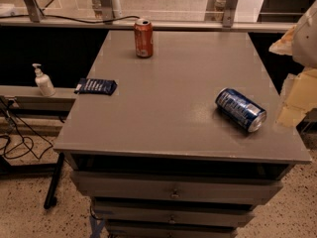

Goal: Move pepsi can near coke can

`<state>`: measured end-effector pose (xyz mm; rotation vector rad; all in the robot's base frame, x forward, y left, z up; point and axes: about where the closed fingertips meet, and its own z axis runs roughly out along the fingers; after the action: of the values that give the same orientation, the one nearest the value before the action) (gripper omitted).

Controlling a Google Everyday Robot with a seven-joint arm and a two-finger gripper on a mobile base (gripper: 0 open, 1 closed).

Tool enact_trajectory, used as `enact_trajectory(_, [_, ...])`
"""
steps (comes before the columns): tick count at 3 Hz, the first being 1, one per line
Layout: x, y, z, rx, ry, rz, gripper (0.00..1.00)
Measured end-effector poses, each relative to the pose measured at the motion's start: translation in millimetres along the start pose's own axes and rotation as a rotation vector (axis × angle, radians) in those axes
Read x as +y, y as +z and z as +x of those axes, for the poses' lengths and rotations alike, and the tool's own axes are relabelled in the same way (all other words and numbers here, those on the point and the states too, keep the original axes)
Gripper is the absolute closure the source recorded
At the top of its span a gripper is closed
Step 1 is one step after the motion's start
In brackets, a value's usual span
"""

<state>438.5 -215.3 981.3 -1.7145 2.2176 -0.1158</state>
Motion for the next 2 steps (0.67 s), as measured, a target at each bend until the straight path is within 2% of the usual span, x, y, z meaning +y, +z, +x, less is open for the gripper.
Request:
enact_trajectory(1, [0,0,0,0.0,0.0,0.0,0.0])
enact_trajectory(2, [-9,16,-2,-0.03,0.104,0.039,0.0])
